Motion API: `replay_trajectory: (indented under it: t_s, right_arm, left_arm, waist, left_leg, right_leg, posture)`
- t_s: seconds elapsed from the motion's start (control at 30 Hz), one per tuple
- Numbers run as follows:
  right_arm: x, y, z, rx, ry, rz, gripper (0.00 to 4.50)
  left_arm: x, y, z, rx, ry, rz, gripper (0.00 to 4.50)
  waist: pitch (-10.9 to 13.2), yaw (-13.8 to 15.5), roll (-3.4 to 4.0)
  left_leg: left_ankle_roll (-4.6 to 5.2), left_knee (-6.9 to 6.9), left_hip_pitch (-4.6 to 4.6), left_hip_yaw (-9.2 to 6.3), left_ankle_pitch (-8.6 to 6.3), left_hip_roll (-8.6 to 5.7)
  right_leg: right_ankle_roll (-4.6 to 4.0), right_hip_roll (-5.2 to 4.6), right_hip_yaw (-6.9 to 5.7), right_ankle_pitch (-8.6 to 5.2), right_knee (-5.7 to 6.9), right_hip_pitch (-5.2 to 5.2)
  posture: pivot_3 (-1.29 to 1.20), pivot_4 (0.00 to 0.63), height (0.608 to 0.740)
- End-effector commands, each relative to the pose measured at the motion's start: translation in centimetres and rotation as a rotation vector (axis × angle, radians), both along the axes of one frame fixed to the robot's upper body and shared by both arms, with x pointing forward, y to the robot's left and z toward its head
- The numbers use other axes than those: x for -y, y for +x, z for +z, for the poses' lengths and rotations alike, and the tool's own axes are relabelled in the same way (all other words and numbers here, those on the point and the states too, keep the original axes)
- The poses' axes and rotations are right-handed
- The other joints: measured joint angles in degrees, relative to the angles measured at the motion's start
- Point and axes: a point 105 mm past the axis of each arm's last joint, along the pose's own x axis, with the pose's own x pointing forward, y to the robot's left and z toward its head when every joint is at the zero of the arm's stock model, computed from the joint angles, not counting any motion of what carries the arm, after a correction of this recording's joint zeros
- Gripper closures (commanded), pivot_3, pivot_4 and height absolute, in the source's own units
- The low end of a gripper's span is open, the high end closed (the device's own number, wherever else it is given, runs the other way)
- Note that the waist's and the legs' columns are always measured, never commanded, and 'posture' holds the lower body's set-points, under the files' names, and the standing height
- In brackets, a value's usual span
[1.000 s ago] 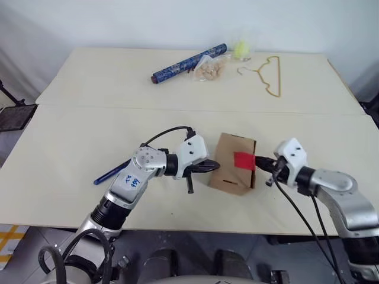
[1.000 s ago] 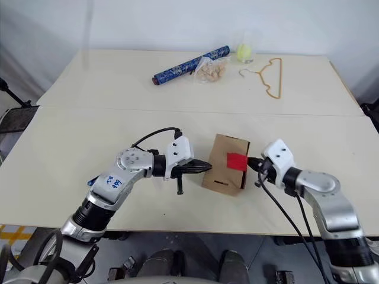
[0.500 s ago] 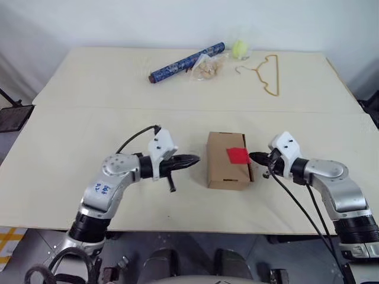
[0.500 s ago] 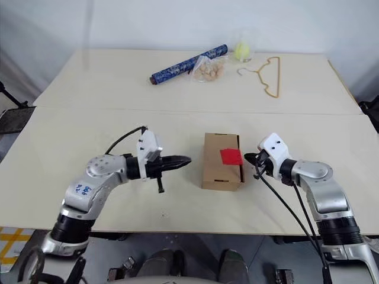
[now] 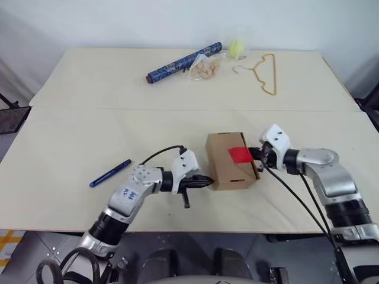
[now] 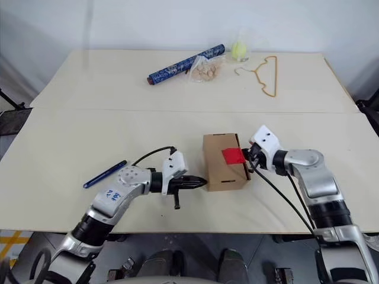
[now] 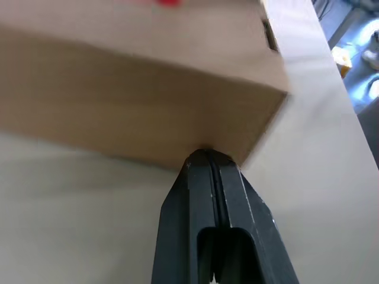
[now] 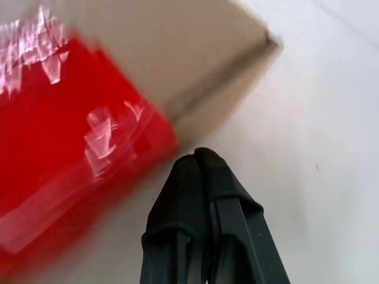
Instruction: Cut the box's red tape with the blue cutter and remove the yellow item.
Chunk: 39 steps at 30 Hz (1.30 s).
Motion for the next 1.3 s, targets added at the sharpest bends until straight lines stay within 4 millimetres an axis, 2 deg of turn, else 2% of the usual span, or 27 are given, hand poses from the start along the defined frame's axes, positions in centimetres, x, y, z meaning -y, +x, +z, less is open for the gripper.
replay_trajectory:
  t_s: [0.03, 0.17, 0.37, 0.47, 0.57, 0.63, 0.7, 0.8, 0.87, 0.97, 1.03, 1.13, 1.23, 1.3]
  right_arm:
    - [-0.6, 0.7, 0.7, 0.021, -0.008, 0.049, 4.48]
    - [-1.2, 1.5, 0.5, 0.004, 0.008, 0.096, 4.48]
    - [-0.9, 2.5, 0.4, 0.025, -0.028, 0.118, 4.48]
    - [-0.4, 3.1, 2.0, 0.081, -0.015, 0.122, 4.48]
    - [0.6, 2.7, 4.1, 0.128, 0.035, 0.137, 4.48]
    - [2.1, 2.1, 5.5, 0.106, 0.120, 0.100, 4.50]
    - [3.6, 1.2, 6.7, 0.111, 0.185, 0.077, 4.50]
    - [6.4, -1.7, 7.8, 0.163, 0.222, 0.096, 3.59]
    - [7.9, -3.4, 8.5, 0.250, 0.230, 0.094, 2.89]
    - [9.3, -6.3, 9.0, 0.389, 0.245, 0.098, 1.84]
    - [9.0, -8.4, 9.1, 0.441, 0.274, 0.150, 1.18]
    - [7.9, -11.1, 8.5, 0.382, 0.316, 0.234, 0.12]
    - [6.7, -12.9, 8.1, 0.316, 0.358, 0.295, 0.05]
    - [6.1, -13.4, 8.0, 0.335, 0.359, 0.307, 0.05]
  left_arm:
    - [0.4, 0.0, 0.6, 0.020, -0.015, 0.000, 4.50]
    - [0.9, -0.4, 0.4, 0.013, -0.014, -0.005, 4.50]
    - [0.8, -0.1, 0.4, 0.019, -0.016, 0.028, 4.50]
    - [0.3, 0.0, 0.4, 0.025, -0.018, 0.057, 4.50]
    - [-1.1, 0.0, 0.7, 0.028, -0.023, 0.092, 4.50]
    - [-2.8, -0.4, 1.4, 0.051, -0.040, 0.110, 4.32]
    - [-4.9, -1.1, 1.9, 0.050, -0.055, 0.121, 4.00]
    - [-9.0, -3.0, 3.1, 0.075, -0.097, 0.136, 3.12]
    - [-11.2, -4.2, 5.4, 0.172, -0.177, 0.120, 2.50]
    - [-16.4, -3.9, 6.6, 0.226, -0.156, 0.292, 1.58]
    - [-20.0, -4.1, 6.6, 0.208, -0.132, 0.406, 0.96]
    - [-25.7, -5.3, 5.1, 0.170, -0.073, 0.555, 0.03]
    - [-31.5, -7.0, 3.4, 0.126, 0.007, 0.701, 0.01]
    - [-35.3, -7.8, 3.5, 0.158, 0.075, 0.834, 0.01]
  waist:
    - [0.0, 0.1, 0.00]
    - [0.0, 0.2, 0.00]
    - [0.0, 0.0, 0.00]
    - [0.0, 0.0, 0.01]
    - [0.0, 0.0, 0.02]
    - [0.1, 0.0, 0.09]
    - [0.1, 0.0, 0.10]
    - [0.1, 0.3, 0.10]
    - [0.1, 0.3, 0.10]
    - [0.1, 0.2, 0.10]
    - [0.1, 0.1, 0.13]
    - [0.0, -0.6, 0.23]
    - [0.0, -1.1, 0.21]
    - [0.1, -1.1, 0.14]
  left_leg:
    - [0.00, 0.00, 0.00, -0.01, 0.00, 0.01]
    - [-0.01, -0.05, -0.01, -0.05, 0.01, -0.01]
    - [-0.01, -0.02, -0.01, -0.04, 0.01, -0.01]
    - [-0.01, -0.02, 0.00, -0.04, 0.01, -0.01]
    - [-0.01, -0.06, 0.00, -0.05, 0.01, 0.01]
    - [-0.02, -0.09, -0.01, -0.06, 0.01, 0.01]
    - [-0.02, -0.09, -0.01, -0.08, 0.01, 0.02]
    - [-0.07, -0.13, -0.01, -0.18, -0.02, 0.04]
    - [-0.09, -0.15, -0.01, -0.23, -0.09, 0.02]
    - [-0.07, -0.14, -0.03, -0.11, -0.10, 0.02]
    - [-0.07, -0.15, 0.02, -0.08, -0.09, 0.02]
    - [-0.08, -0.22, 0.15, 0.06, -0.09, 0.06]
    - [-0.10, -0.24, 0.17, 0.07, -0.14, 0.09]
    - [-0.13, -0.25, 0.17, 0.06, -0.26, 0.13]
  right_leg:
    - [0.00, 0.00, -0.01, 0.00, 0.01, 0.00]
    - [0.00, 0.00, -0.06, 0.00, 0.00, -0.01]
    - [0.02, -0.01, -0.04, 0.01, 0.00, 0.01]
    - [0.02, 0.00, -0.03, 0.01, 0.01, 0.01]
    - [0.01, 0.00, -0.04, 0.01, 0.00, 0.00]
    - [0.01, 0.00, -0.04, 0.01, 0.00, -0.02]
    - [0.01, -0.01, -0.05, 0.01, -0.02, -0.02]
    - [0.01, -0.02, -0.10, 0.00, -0.05, 0.00]
    - [0.00, -0.03, -0.15, 0.00, -0.12, 0.04]
    - [0.01, -0.03, -0.14, 0.01, -0.33, 0.09]
    - [0.01, -0.02, -0.11, 0.00, -0.27, 0.10]
    - [0.00, 0.01, 0.00, 0.00, -0.21, 0.08]
    - [-0.02, -0.01, 0.02, -0.01, -0.15, 0.00]
    - [-0.06, -0.01, 0.01, -0.03, -0.17, -0.09]
  posture:
    - [0.00, 0.150, 0.740]
    - [0.00, 0.150, 0.740]
    - [0.00, 0.150, 0.740]
    - [0.00, 0.150, 0.740]
    - [0.00, 0.150, 0.740]
    - [0.00, 0.150, 0.740]
    - [0.00, 0.150, 0.740]
    - [0.00, 0.150, 0.740]
    - [0.00, 0.150, 0.740]
    - [0.00, 0.150, 0.740]
    - [0.00, 0.150, 0.740]
    - [0.00, 0.150, 0.740]
    - [0.00, 0.150, 0.740]
    - [0.00, 0.150, 0.740]
